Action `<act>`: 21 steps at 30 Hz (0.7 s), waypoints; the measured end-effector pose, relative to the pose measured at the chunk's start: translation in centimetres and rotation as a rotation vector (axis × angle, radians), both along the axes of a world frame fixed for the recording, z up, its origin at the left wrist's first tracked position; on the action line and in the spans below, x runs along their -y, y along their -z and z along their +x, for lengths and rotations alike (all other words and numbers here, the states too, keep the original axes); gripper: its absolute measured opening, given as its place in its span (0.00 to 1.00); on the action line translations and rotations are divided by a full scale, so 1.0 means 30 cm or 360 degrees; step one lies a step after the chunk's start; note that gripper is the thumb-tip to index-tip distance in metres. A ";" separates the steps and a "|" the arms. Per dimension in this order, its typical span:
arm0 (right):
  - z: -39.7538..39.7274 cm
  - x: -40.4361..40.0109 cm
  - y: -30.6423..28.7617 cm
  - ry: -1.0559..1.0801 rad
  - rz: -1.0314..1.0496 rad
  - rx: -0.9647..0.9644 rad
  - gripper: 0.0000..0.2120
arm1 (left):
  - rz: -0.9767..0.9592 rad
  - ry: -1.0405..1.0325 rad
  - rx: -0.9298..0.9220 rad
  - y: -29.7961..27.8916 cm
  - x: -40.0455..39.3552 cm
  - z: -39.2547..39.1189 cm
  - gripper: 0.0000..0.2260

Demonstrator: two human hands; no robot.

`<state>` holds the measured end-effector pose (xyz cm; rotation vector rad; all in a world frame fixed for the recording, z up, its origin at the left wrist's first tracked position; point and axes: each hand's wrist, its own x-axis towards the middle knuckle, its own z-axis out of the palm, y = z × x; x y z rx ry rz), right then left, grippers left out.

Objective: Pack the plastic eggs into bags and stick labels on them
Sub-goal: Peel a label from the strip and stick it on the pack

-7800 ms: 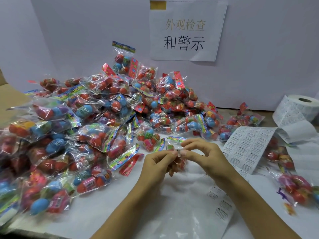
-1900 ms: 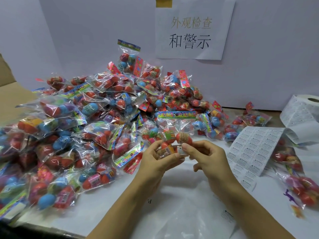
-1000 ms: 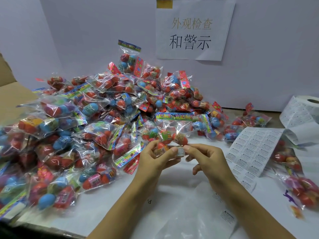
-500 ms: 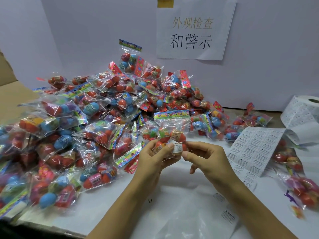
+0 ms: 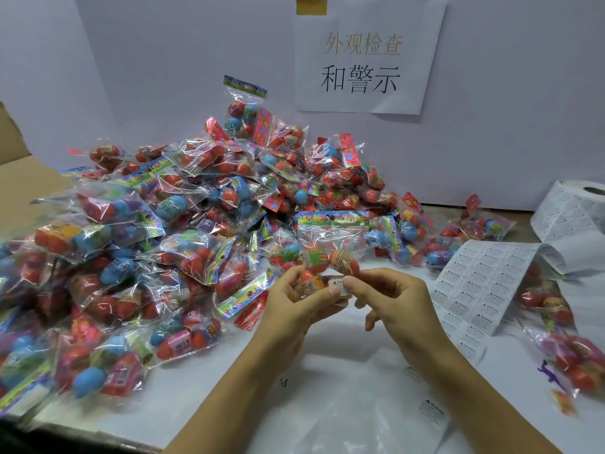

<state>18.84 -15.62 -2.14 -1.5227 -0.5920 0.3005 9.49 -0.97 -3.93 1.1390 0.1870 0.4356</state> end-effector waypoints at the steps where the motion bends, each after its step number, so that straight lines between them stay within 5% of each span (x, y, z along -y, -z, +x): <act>1: 0.002 0.001 0.000 -0.0003 0.0011 -0.0004 0.07 | -0.0023 0.0004 0.0003 -0.002 -0.001 0.000 0.22; 11: 0.006 0.002 0.004 -0.0002 -0.0016 -0.0018 0.04 | -0.0006 0.0002 0.0004 0.002 -0.004 0.004 0.21; 16: -0.004 0.002 -0.003 -0.0059 -0.0037 0.0044 0.09 | -0.0040 -0.0007 -0.0004 0.001 -0.003 0.001 0.29; 21: 0.009 0.008 -0.009 -0.0124 0.0000 -0.0047 0.09 | -0.0055 0.0011 0.0007 -0.003 -0.007 0.004 0.20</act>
